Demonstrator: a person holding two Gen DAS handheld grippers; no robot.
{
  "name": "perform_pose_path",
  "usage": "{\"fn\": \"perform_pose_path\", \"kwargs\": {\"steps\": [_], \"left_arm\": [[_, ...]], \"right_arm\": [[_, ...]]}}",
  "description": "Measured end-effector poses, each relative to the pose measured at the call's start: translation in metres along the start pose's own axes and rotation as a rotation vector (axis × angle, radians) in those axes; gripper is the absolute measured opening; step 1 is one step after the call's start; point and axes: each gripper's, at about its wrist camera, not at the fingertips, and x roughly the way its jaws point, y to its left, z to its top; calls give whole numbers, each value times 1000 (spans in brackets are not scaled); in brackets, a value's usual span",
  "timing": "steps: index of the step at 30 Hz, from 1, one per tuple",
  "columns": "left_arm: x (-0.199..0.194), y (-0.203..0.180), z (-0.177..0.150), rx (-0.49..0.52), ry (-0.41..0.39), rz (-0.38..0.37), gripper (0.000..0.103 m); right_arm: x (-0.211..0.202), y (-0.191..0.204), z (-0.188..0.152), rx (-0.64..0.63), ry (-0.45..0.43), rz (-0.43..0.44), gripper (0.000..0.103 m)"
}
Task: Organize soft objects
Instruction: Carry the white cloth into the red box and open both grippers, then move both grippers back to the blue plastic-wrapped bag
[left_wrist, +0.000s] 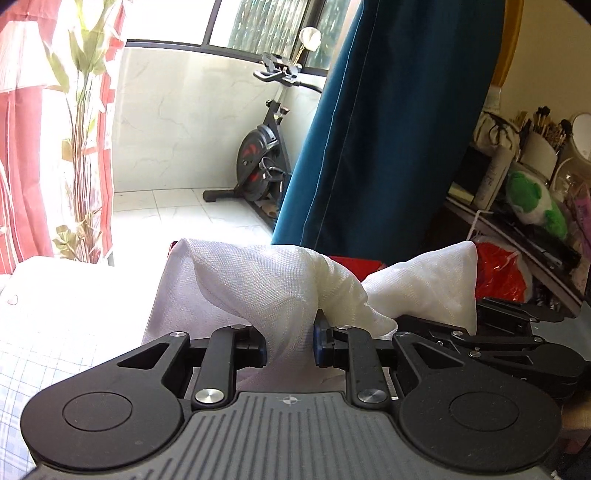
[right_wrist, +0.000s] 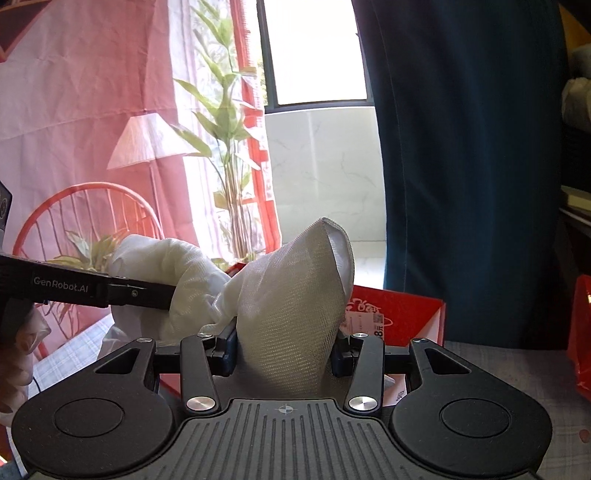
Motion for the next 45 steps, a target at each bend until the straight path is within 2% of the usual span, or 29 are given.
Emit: {"fn": "perform_pose_path", "kwargs": {"steps": [8,13,15,17,19,20,25,30,34,39,45], "left_arm": [[45,4,-11,25,104,27,23],[54,12,-19,23,155,35,26],[54,11,-18,39,158,53,32],[50,11,-19,55,147,70,50],[47,6,-18,65,132,62,59],[45,5,-19,67,132,58,60],[28,-2,-20,83,118,57,61],[6,-10,-23,86,101,59,61],[-14,-14,-33,51,93,56,61],[-33,-19,-52,27,95,53,61],[-48,-25,-76,-6,117,-8,60]], "right_arm": [[42,-11,-26,22,102,-37,41],[51,-14,-39,37,157,-48,45],[54,-15,-41,42,179,-58,48],[56,-15,-42,34,196,-73,52],[54,-13,-41,33,199,-83,55],[52,-12,-40,33,199,-84,55],[35,-10,-37,28,177,-92,61],[15,-2,-32,18,160,-92,61],[-3,7,-36,5,159,-93,61],[-32,21,-52,14,152,-85,61],[-61,36,-85,108,186,-103,60]]}}
